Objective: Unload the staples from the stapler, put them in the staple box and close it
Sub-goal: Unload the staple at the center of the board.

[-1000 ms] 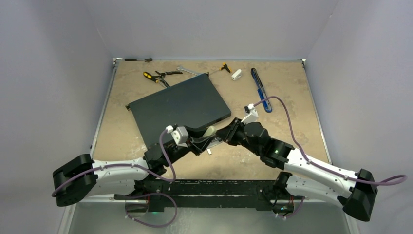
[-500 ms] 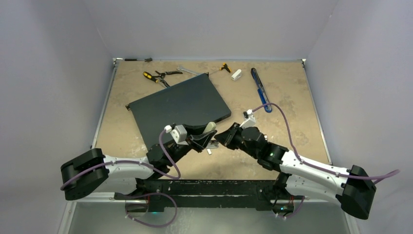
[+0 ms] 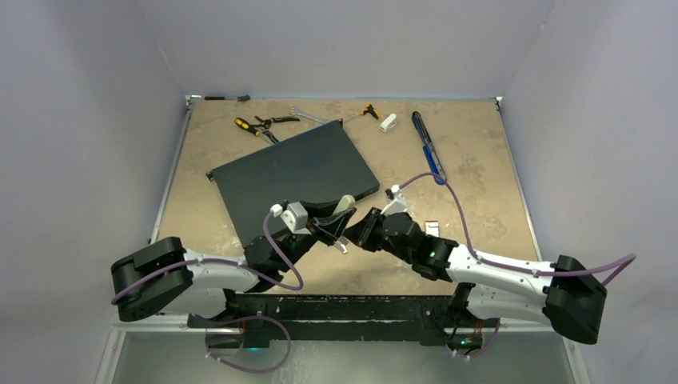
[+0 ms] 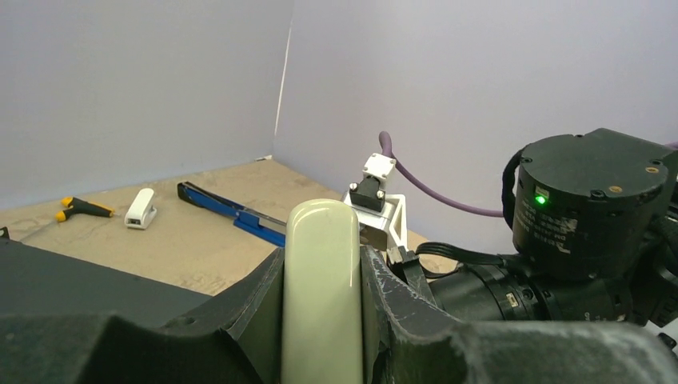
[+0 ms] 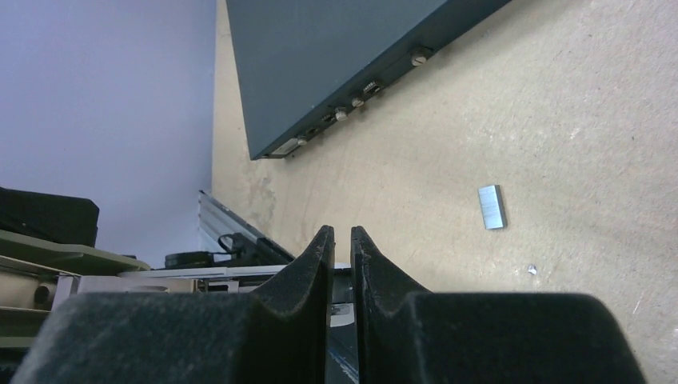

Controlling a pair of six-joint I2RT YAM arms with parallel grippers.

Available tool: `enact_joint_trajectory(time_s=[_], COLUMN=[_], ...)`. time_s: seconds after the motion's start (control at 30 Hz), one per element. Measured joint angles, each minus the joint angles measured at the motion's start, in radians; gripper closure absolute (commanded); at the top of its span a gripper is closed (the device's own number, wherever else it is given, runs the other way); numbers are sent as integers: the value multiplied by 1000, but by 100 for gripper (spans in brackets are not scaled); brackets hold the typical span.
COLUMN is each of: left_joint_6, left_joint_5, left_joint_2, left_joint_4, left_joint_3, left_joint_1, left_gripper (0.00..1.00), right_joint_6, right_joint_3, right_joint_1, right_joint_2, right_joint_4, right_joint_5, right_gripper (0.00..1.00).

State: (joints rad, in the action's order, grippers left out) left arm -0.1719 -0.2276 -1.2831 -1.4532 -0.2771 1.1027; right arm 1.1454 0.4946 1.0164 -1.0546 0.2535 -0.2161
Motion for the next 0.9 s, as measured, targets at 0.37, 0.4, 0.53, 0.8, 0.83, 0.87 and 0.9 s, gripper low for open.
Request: enact_joint_trajectory(time_s=[0.37,0.4,0.53,0.8,0.83,0.87,0.9], left_joint_6=[0,0,0,0,0,0,0], left_joint_5=[-13,-11,34,117,121,126,130], left_joint_2=[-11,-11,-9,68,80,90,100], left_joint_4=[-2,-2,-5,56,69,82,96], left_joint_3=[-10,-10,-10,-13,-13,-13,-13], left_joint_1=[0,0,0,-1,-1,-1,-1], left_gripper=[100,100,100,100,100,100,100], right_joint_6=[14,14,7,-61,-72,-80,-90], right_joint_3=[0,0,14,114,126,135,145], right_joint_1=[37,38,48,63,63,64,63], right_joint_2=[-16,-15,18,152,169,181,194], right_joint_4=[6,5,-57,-222,-236,-251,-266], right_joint_5=[-39,-44,-68,-143,-158,-166,-179], right_gripper=[83,83,82,77,77,76,76])
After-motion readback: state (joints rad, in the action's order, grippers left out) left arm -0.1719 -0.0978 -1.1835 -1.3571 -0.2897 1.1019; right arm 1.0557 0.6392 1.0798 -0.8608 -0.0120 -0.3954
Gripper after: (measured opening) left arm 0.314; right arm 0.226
